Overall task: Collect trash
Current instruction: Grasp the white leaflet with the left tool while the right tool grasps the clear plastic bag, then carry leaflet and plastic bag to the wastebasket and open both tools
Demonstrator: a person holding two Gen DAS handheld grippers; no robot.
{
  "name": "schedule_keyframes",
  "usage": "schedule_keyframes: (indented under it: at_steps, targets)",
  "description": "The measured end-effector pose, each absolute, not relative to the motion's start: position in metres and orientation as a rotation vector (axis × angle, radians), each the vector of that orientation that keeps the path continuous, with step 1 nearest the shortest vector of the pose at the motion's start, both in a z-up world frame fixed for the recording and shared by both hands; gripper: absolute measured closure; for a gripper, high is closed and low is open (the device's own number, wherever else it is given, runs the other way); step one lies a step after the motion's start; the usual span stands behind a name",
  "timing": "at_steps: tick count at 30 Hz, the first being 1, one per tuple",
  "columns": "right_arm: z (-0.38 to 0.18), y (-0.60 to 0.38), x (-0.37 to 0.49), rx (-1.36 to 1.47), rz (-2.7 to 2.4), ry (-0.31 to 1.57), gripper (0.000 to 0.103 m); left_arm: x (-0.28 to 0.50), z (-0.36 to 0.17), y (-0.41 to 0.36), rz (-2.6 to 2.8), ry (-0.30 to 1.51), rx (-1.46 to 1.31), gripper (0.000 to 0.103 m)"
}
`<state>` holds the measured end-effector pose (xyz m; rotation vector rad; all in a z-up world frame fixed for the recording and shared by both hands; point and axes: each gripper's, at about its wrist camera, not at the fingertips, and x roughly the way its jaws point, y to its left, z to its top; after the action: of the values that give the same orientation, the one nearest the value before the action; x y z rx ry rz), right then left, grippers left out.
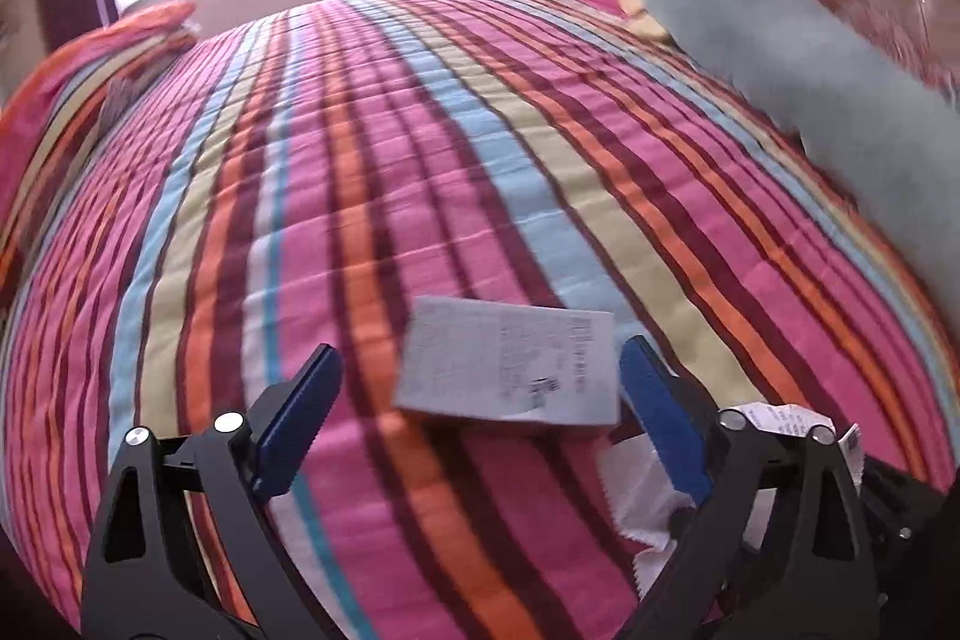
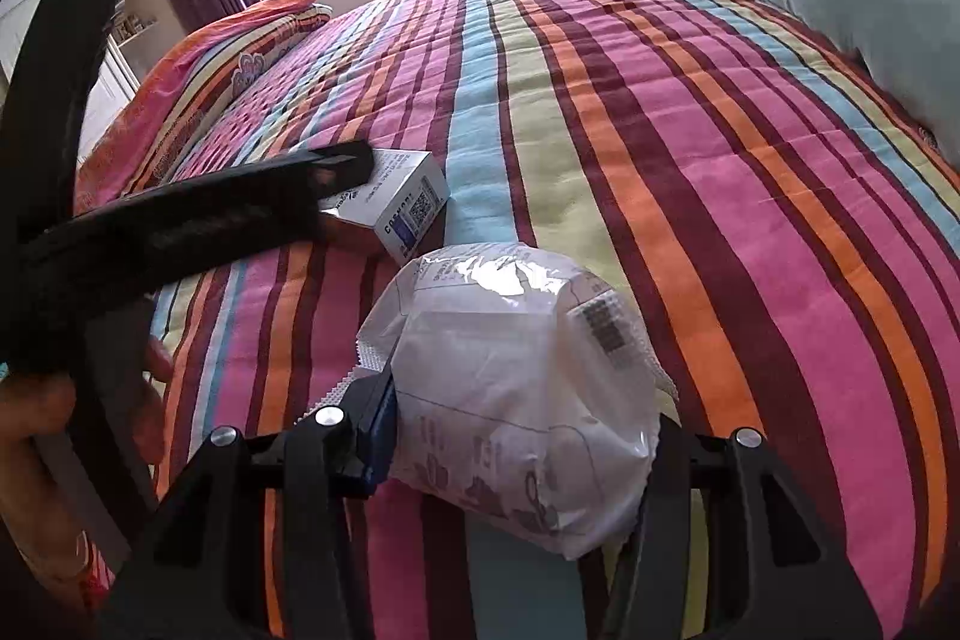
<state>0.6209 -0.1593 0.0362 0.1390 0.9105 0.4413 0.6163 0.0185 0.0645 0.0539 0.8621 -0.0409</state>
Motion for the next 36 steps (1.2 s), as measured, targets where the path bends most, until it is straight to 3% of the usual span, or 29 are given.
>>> schedule_keyframes:
  at_steps: [9, 10, 13, 21, 29, 36]
  targets:
    - [0.036, -0.161, 0.624, 0.151, 0.448, 0.907, 0.056, 0.655, 0.027, 0.015, 0.045, 0.999, 0.037, 0.011]
    - [0.036, -0.16, 0.624, 0.147, 0.446, 0.905, 0.056, 0.655, 0.024, 0.017, 0.048, 0.991, 0.014, 0.011]
    - [0.036, -0.158, 0.624, 0.134, 0.443, 0.895, 0.056, 0.65, 0.026, 0.022, 0.076, 0.939, -0.01, 0.024]
    - [0.034, -0.16, 0.628, 0.165, 0.453, 0.871, 0.056, 0.625, 0.042, 0.055, 0.072, 0.901, -0.073, 0.025]
    - [0.038, -0.156, 0.615, 0.128, 0.399, 0.85, 0.056, 0.479, 0.069, 0.111, 0.106, 0.83, -0.085, 0.025]
    - [0.045, -0.181, 0.48, 0.197, 0.54, 0.778, 0.057, 0.323, 0.064, 0.121, 0.13, 0.815, -0.132, 0.025]
